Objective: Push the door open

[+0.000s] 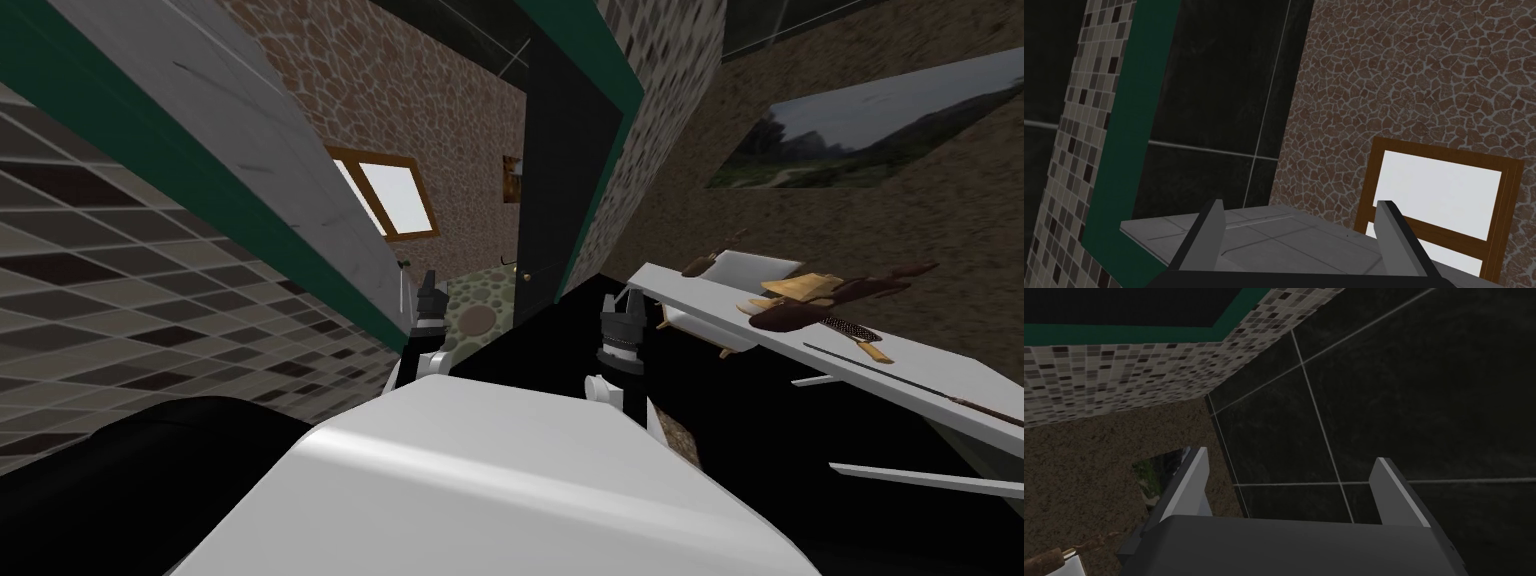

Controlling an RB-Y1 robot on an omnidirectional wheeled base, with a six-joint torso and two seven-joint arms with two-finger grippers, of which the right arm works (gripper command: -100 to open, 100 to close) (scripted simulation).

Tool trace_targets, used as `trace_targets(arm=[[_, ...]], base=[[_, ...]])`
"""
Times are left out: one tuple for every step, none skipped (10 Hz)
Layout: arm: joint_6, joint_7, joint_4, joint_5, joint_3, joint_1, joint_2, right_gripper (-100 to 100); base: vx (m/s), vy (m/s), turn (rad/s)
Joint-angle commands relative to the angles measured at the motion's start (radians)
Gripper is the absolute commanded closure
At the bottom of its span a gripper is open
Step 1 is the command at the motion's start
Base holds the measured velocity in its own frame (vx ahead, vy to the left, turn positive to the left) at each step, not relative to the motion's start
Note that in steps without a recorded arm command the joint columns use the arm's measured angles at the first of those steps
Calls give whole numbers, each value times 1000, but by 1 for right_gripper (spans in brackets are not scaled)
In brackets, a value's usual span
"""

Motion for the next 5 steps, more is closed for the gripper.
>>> trace_targets(arm=[[-9, 29, 38, 12, 4, -12, -5, -100], [-15, 49, 64, 20, 7, -23, -7, -100], [-20, 68, 90, 29, 10, -33, -10, -100], [-26, 88, 116, 37, 12, -43, -12, -100], [-32, 109, 144, 47, 16, -54, -15, -100]], base=[[76, -24, 29], [81, -36, 36], [76, -39, 39], [87, -25, 42], [82, -28, 32]])
